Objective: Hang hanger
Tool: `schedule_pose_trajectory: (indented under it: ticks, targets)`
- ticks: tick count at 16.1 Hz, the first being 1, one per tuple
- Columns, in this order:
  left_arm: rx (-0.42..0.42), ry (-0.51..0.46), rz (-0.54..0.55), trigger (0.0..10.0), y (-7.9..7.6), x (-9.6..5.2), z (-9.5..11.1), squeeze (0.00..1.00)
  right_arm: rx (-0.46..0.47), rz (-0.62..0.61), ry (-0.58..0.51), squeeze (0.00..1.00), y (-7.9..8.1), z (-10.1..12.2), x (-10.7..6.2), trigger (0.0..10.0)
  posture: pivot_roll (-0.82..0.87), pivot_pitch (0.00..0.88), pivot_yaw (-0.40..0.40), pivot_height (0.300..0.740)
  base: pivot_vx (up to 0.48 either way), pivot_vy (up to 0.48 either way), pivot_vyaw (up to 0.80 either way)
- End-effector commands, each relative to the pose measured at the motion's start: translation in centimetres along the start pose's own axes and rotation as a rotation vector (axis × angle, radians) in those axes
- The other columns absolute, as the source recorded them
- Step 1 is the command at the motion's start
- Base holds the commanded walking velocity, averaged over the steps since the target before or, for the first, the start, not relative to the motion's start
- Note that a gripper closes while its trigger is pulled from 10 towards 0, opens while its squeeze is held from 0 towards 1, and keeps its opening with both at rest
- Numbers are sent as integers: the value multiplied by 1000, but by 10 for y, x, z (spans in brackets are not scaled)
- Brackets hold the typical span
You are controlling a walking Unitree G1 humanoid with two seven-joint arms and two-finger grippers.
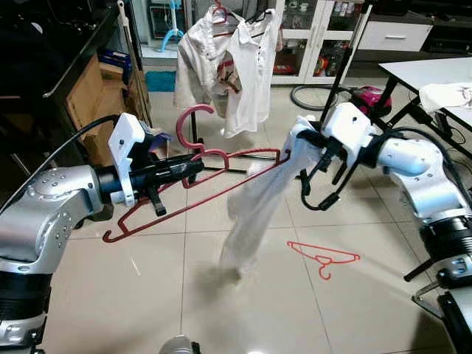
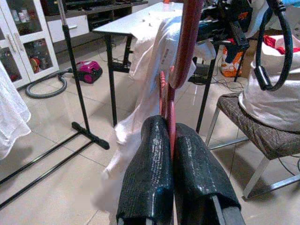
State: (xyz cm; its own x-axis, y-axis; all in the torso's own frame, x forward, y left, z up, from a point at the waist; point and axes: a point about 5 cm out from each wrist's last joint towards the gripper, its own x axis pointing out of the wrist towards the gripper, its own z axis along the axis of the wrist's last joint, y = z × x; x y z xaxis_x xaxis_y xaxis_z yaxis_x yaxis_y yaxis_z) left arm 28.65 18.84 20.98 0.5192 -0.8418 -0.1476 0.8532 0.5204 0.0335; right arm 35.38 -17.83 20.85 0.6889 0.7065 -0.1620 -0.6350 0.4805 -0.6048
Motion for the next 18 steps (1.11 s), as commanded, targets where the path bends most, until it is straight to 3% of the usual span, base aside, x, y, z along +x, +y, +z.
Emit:
schedule_pose_trajectory:
  ticks: [1, 10, 12, 13, 18]
  targets:
    - [14, -12, -17, 10000, -4, 1, 4, 0, -12, -17, -13, 0, -8, 4, -9, 10000, 24, 0, -31, 740, 0, 0, 0]
    - [50, -41, -71, 10000, -14, -7, 23, 0, -48, -72, 130, 0, -24, -22, -28, 10000, 25, 0, -22, 740, 0, 0, 0]
    - [51, -60, -73, 10000, -16, -7, 27, 0, 10, -76, 96, 0, -23, -20, -25, 10000, 30, 0, -26, 740, 0, 0, 0]
    - [41, -73, -70, 10000, -17, -5, 28, 0, 87, -79, 50, 0, -23, -16, -23, 10000, 32, 0, -27, 740, 0, 0, 0]
    - [-18, -100, 12, 10000, -17, 2, 17, 0, 162, -68, -59, 0, -17, -3, -18, 10000, 42, 0, -33, 740, 0, 0, 101]
